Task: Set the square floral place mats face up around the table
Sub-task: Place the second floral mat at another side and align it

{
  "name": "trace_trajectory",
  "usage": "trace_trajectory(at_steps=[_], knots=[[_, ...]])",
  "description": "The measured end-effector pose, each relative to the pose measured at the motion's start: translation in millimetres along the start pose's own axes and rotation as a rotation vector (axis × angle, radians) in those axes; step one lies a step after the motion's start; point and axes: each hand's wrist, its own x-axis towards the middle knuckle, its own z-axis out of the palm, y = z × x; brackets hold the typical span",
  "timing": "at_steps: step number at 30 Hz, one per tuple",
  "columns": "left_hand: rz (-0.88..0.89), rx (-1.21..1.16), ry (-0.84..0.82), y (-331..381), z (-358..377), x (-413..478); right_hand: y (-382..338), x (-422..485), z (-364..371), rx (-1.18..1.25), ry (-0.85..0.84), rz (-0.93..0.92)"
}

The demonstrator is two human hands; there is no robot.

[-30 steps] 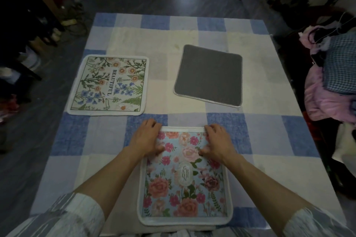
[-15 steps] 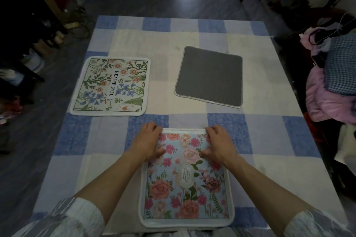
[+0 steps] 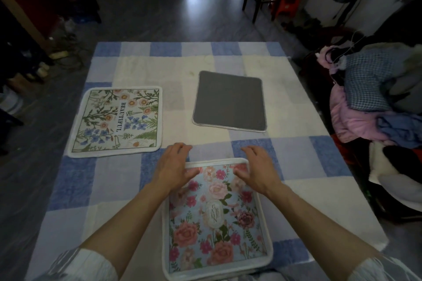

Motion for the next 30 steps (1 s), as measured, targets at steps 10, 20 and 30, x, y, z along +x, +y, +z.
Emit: trace_trajectory(at_steps=[10, 20, 30], knots=[[0.012, 0.150, 0.103, 72, -9, 5, 38, 4, -38, 0.163, 0.085, -0.088], [-0.220, 0.114, 0.213, 194, 41, -6, 140, -13, -69, 0.287, 0.022, -0.358], [-0.377, 0.100, 0.293, 283, 54, -63, 173, -53, -105, 0.268, -0.005, -0.494]])
